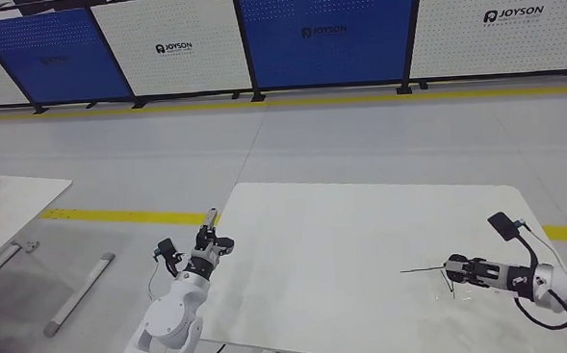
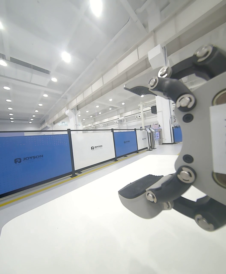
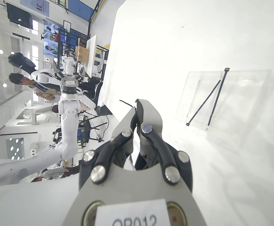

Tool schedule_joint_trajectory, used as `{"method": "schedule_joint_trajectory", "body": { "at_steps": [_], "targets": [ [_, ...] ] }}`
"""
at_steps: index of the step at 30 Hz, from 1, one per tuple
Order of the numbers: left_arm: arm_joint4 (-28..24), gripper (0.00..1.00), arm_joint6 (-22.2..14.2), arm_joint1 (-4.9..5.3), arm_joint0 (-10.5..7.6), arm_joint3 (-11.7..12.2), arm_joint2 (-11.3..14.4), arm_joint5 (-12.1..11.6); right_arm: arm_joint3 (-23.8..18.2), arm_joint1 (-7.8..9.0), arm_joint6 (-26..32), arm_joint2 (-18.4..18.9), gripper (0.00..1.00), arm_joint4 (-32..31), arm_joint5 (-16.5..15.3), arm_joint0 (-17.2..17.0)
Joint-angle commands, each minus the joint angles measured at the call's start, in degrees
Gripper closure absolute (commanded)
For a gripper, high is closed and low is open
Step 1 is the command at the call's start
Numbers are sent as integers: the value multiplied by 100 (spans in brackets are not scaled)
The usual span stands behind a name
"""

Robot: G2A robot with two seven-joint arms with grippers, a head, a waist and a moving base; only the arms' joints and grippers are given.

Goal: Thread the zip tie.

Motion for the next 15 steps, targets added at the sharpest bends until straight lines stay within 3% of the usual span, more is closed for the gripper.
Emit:
{"method": "schedule_joint_trajectory", "body": {
  "at_steps": [1,4,9,15],
  "targets": [
    [0,0,0,0,0,0,0,0,-31,-7,-101,-20,100,-14,-32,-26],
    [0,0,0,0,0,0,0,0,-106,-12,-217,-44,100,-141,-417,-25],
    [0,0,0,0,0,0,0,0,-166,-28,-343,-211,100,-611,-1557,41],
    [0,0,0,0,0,0,0,0,-88,-55,-324,-331,100,-503,-1630,99]
  ]
}}
